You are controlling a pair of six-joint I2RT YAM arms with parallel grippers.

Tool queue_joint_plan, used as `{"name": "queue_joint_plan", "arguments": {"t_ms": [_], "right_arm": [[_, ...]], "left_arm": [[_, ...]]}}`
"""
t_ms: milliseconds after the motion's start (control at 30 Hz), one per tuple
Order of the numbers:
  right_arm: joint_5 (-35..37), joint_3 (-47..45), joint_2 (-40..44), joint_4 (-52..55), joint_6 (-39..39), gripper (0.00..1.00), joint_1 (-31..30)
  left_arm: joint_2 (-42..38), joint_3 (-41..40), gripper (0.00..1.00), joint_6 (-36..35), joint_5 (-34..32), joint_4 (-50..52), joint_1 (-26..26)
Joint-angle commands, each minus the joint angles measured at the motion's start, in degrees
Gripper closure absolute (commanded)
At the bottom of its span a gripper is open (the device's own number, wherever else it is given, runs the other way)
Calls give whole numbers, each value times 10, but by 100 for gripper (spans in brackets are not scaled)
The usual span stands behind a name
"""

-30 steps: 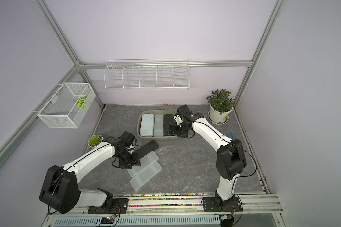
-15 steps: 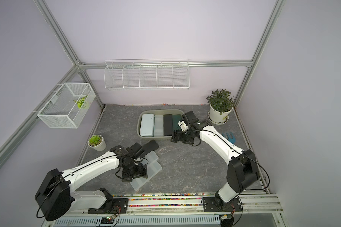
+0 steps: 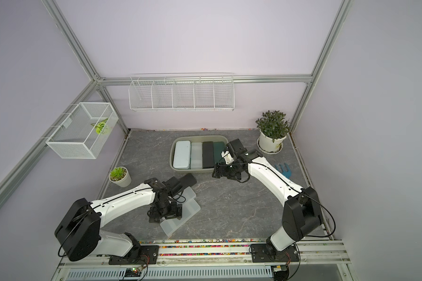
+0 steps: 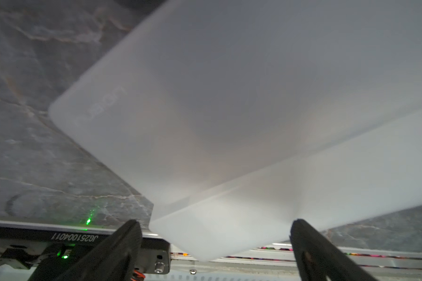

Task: Put the pencil case into the storage box
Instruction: Pick up the pencil case from the center of the board.

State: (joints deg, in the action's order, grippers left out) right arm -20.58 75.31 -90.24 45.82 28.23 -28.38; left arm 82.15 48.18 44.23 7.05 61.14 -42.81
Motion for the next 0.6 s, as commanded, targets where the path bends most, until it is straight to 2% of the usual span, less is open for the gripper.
{"name": "queue_joint_plan", "arguments": {"t_ms": [0, 267, 433, 567], "right_arm": [[7, -9, 18, 8, -12, 13, 6], [0, -15, 19, 11, -19, 13, 19], [-3, -24, 22, 8, -20, 13, 24], [-4, -35, 28, 9, -23, 12, 28]], "left_arm": [[19, 15, 0, -31, -6, -6, -3], [46, -2, 0, -73, 103, -43, -13], [58, 19, 0, -73, 122, -54, -29], [98, 77, 0, -66, 96, -50, -75]]}}
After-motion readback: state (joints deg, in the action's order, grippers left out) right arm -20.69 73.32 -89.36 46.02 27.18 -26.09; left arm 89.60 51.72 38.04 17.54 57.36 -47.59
